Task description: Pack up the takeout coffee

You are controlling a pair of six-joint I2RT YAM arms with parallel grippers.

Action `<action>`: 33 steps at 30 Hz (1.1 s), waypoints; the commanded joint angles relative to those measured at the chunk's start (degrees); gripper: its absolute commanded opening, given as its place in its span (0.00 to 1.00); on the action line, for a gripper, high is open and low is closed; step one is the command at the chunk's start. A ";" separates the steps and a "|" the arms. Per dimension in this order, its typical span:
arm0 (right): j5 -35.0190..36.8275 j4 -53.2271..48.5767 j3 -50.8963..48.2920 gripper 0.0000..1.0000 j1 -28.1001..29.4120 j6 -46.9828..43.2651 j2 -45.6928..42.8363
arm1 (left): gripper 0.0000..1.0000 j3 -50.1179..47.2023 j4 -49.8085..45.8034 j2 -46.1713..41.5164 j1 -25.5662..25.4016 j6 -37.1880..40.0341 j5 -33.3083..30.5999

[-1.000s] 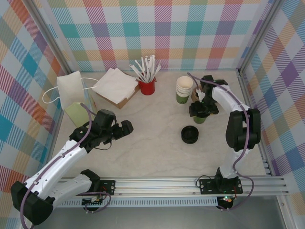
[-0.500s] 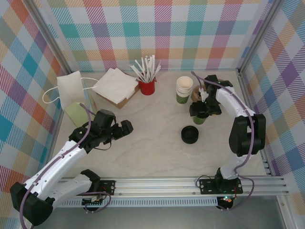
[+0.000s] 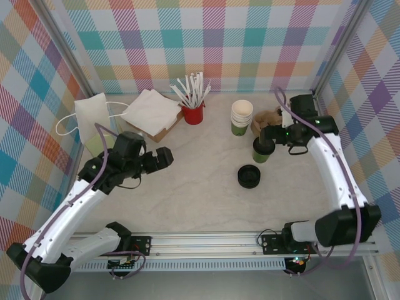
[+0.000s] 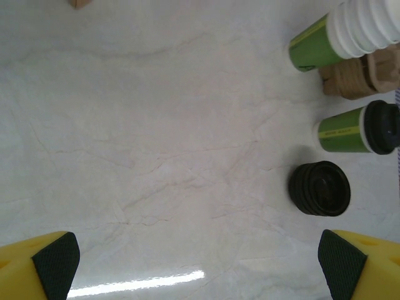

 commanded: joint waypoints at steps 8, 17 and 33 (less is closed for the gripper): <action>-9.43 7.34 -9.03 1.00 -0.42 8.00 -14.75 | 1.00 31.29 -20.39 11.36 4.45 16.72 -10.71; -11.70 6.94 -16.37 1.00 -0.42 9.07 -24.11 | 1.00 44.01 -21.48 18.88 20.70 25.09 -7.91; -15.76 9.11 -21.54 1.00 -0.41 11.61 -28.15 | 0.93 36.92 -8.75 26.81 38.09 27.17 6.01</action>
